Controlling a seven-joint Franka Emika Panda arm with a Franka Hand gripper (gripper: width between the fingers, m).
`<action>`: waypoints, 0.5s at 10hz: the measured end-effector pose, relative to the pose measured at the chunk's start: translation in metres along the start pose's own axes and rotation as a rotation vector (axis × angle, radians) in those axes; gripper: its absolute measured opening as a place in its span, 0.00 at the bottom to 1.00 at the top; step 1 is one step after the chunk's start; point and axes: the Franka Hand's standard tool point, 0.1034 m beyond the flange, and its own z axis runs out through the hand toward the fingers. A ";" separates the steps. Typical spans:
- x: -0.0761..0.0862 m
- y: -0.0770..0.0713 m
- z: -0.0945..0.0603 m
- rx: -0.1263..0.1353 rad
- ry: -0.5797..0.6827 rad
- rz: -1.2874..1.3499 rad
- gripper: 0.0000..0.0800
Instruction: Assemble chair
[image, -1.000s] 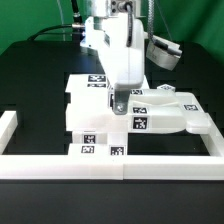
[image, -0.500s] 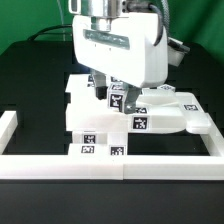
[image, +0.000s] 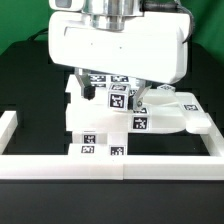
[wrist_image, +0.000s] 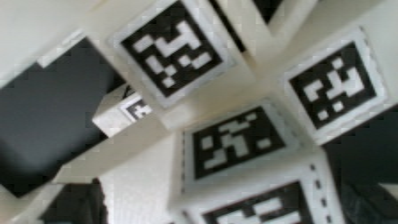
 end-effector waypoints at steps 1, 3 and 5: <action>0.000 -0.001 -0.001 0.002 0.004 -0.050 0.81; -0.002 -0.004 0.000 -0.004 0.008 -0.172 0.81; -0.006 -0.012 0.000 0.001 0.009 -0.183 0.81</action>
Offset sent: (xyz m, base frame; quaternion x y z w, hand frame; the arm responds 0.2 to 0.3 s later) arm -0.0067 0.0136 0.0016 0.0096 0.0080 -0.1556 0.9877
